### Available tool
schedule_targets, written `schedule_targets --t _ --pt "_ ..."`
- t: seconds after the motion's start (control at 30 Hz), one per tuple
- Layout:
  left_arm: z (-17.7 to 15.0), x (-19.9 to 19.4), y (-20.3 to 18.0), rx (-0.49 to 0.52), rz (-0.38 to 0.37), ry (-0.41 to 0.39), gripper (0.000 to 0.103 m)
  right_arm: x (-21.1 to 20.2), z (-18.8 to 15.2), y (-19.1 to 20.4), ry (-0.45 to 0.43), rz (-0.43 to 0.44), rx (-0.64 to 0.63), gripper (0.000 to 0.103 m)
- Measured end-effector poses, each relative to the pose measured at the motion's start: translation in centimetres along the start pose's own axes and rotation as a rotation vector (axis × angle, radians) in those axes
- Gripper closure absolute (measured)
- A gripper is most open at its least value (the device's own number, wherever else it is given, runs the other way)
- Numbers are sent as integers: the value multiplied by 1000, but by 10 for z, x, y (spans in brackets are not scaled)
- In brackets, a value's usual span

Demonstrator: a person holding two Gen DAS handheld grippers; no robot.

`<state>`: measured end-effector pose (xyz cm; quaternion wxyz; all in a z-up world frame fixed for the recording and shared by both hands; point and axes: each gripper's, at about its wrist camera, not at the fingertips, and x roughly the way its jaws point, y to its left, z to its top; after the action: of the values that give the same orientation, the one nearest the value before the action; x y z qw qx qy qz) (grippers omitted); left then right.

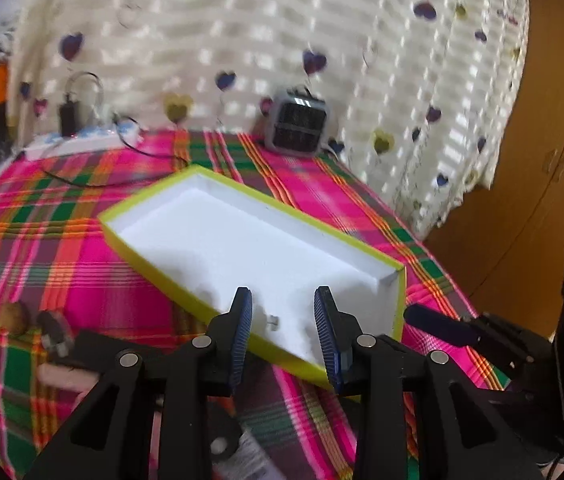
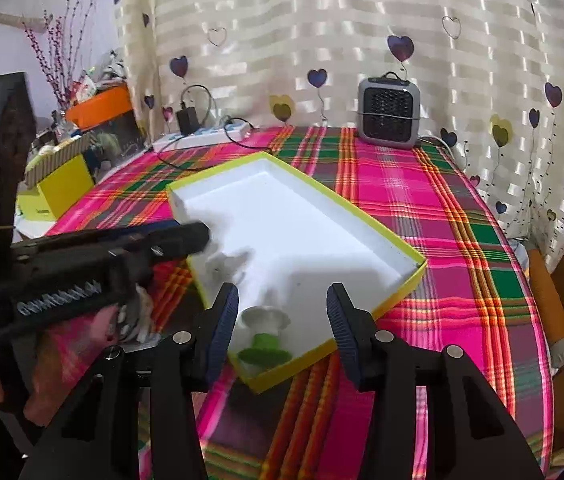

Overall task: Organize objects
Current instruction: 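Withdraw both tools from the tray back toward the item pile, then grasp the pink clip with left tool while right tool grasps the lavender tube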

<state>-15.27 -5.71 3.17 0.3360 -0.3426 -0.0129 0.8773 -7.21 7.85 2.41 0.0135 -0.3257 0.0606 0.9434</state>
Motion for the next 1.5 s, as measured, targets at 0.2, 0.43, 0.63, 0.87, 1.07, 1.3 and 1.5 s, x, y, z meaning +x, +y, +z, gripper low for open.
schedule_targets --t 0.2,0.43,0.63,0.87,1.07,1.3,1.5 --pt "-23 -48 32 -90 37 -96 72 -15 -10 23 -12 68 -21 56" --pt "-47 -79 57 -128 136 -135 72 -17 -21 57 21 128 -77 56" --pt "-68 -82 70 -132 148 -78 72 -8 -38 77 80 170 -109 56" --pt "-78 -81 89 -190 189 -45 71 4 -49 91 137 185 -147 56" --pt "-78 -66 92 -178 217 20 71 12 -49 95 178 180 -162 56" --pt "-69 -50 94 -143 254 68 71 24 -48 91 234 188 -146 56" --pt "-66 -37 96 -129 252 108 70 26 -46 92 237 177 -164 56"
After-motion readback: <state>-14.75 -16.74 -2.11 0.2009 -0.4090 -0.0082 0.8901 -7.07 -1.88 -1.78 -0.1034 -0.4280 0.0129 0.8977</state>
